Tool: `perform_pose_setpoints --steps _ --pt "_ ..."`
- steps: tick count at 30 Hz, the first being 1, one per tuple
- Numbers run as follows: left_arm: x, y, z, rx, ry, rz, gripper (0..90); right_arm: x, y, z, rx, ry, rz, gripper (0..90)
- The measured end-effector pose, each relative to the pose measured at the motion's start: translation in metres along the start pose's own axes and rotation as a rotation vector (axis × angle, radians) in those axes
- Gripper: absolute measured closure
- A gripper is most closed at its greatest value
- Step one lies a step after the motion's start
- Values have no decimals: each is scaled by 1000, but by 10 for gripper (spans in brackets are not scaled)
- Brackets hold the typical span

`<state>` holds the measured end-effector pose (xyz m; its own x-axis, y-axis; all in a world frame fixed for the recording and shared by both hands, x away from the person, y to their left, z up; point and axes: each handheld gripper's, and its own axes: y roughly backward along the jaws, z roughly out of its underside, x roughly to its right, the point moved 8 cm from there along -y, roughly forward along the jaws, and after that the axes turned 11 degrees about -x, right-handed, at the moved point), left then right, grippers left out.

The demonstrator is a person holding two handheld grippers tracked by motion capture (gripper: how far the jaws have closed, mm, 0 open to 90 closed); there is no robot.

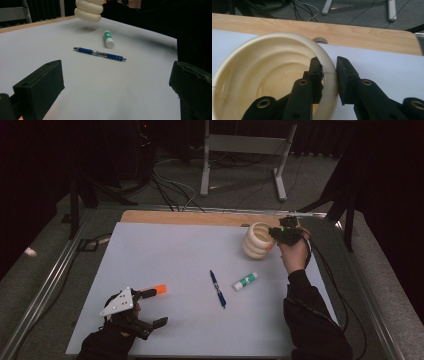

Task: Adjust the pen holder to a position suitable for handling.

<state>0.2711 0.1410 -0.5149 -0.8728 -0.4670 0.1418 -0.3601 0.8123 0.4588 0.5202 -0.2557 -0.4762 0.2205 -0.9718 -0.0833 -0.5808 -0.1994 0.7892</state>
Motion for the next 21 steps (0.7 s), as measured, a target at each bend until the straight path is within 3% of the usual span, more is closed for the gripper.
perform_pose_setpoints --steps 21 --pt "1 0 0 2 -3 4 1 -90 -25 -10 -29 107 -80 749"
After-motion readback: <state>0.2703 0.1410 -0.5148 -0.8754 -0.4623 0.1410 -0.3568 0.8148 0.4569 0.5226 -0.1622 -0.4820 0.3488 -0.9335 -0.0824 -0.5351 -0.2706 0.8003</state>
